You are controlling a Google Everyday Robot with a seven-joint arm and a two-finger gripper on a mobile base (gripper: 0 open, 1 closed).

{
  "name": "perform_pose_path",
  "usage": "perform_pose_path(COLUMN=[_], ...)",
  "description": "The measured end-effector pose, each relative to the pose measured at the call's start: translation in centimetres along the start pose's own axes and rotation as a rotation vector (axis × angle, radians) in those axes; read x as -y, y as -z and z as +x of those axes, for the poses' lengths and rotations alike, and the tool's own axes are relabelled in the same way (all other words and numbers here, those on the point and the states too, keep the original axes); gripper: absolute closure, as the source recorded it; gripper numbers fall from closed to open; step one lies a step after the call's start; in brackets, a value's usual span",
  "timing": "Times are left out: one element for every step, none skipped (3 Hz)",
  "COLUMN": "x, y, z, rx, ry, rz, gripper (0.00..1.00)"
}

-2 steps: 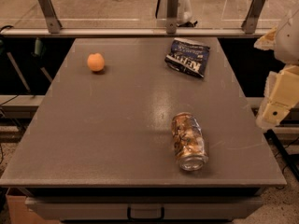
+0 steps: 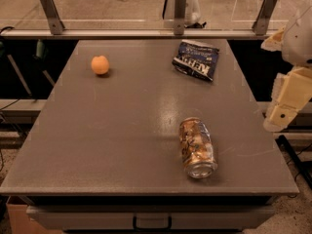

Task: Move orange near blue chip bag

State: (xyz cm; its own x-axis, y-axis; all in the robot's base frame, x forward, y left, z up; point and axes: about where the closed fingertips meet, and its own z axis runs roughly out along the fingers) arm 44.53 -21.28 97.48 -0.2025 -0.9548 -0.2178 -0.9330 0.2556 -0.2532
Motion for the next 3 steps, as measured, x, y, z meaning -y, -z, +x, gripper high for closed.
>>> perform_pose_path(x=[1.6, 3.0, 3.1], y=[-2.8, -4.9, -4.8], z=[-4.0, -9.4, -15.5], rx=[0.098, 0.228, 0.343], ry=[0.074, 0.189, 0.274], rz=[-0.016, -0.037, -0.041], gripper=[0.0, 0.0, 0.0])
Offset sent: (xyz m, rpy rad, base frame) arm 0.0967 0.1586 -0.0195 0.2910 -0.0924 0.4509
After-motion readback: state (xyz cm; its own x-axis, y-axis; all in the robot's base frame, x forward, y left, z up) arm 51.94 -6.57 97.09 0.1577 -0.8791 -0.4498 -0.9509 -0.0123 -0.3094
